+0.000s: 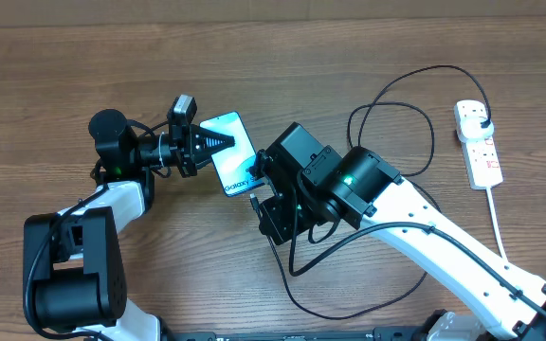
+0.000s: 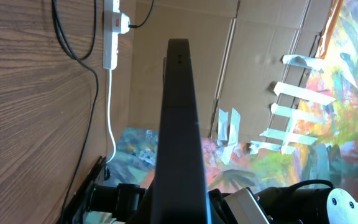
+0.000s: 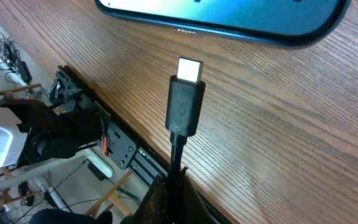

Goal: Plug charger to phone and switch on socket

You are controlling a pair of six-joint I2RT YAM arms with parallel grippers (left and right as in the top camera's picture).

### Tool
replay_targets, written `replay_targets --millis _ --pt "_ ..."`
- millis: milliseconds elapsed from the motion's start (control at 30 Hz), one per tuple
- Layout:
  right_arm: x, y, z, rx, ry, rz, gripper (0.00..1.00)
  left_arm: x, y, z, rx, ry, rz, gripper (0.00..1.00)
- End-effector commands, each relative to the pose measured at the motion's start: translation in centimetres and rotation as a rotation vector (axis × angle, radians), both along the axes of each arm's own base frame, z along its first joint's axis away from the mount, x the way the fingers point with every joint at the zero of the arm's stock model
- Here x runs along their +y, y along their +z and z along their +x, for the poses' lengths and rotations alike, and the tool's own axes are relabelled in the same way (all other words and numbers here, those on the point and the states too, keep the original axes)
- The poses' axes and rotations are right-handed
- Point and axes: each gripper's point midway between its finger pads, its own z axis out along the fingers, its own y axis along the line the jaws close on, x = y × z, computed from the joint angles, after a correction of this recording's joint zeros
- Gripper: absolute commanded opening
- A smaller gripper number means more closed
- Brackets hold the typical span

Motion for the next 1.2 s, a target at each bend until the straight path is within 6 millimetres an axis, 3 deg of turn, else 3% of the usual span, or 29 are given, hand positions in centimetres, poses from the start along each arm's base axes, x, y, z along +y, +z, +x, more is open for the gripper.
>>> replay_targets --millis 0,233,1167 --pt "-0.3 -0.5 0.4 -0.032 0.016 -0.021 0.04 -0.2 0.6 0.1 -0.046 -0.011 0.004 0.04" --pt "-0.5 -0.6 0.4 -0.045 0.028 -0.032 0.04 -1.2 0.6 -0.3 -0.079 -0.04 0.006 0.04" --pt "-0.8 -0.8 -0.2 -0.019 0.037 -0.044 0.04 -1.2 0.5 0.2 -0.041 -0.01 0.005 0.04"
